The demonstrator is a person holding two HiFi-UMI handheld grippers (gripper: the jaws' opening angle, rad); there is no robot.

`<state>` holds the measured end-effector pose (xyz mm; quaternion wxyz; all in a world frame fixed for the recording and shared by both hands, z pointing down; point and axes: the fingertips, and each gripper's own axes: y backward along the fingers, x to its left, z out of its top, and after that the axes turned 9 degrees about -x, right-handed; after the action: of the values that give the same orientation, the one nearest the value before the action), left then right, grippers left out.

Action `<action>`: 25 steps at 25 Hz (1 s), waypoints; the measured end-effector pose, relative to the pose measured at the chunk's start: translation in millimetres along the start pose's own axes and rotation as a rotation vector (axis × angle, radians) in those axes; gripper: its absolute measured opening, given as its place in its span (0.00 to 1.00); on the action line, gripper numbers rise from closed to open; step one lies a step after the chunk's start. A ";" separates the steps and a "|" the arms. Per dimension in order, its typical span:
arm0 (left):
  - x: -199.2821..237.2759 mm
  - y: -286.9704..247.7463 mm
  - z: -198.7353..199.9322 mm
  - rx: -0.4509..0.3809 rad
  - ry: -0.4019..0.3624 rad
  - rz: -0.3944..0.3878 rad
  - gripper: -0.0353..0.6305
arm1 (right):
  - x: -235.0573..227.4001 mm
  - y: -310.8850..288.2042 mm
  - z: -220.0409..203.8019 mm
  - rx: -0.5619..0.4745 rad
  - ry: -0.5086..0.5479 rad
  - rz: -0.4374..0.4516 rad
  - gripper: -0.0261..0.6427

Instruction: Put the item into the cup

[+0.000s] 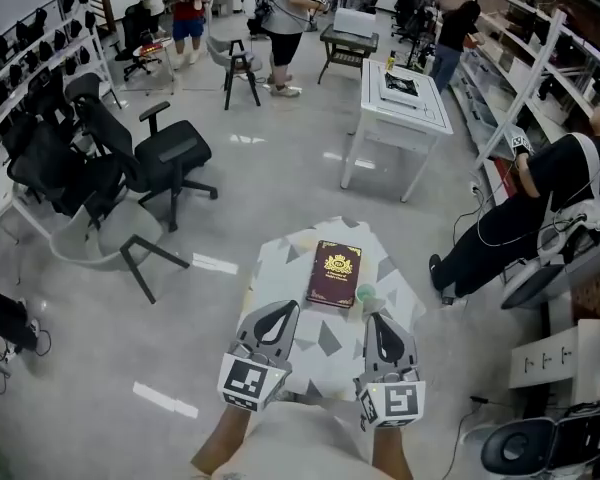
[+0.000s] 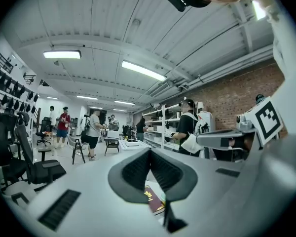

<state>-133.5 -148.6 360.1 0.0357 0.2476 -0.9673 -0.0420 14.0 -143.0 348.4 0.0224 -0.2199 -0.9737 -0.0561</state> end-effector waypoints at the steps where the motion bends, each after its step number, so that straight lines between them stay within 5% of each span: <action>1: 3.0 -2.7 -0.8 -0.001 0.004 -0.007 0.07 | 0.3 -2.8 0.9 0.002 0.007 -0.005 0.04; 18: -7.6 -59.7 -42.9 0.055 0.052 -0.175 0.07 | -37.2 -6.6 -33.0 0.098 0.010 -0.160 0.04; 25: -25.5 -91.3 -60.0 0.066 0.030 -0.208 0.07 | -62.1 -11.4 -59.0 0.146 -0.021 -0.157 0.04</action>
<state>-62.3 -219.9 409.5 0.0376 0.3483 -0.9366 -0.0096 66.3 -186.7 401.6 0.0239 -0.1411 -0.9896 0.0159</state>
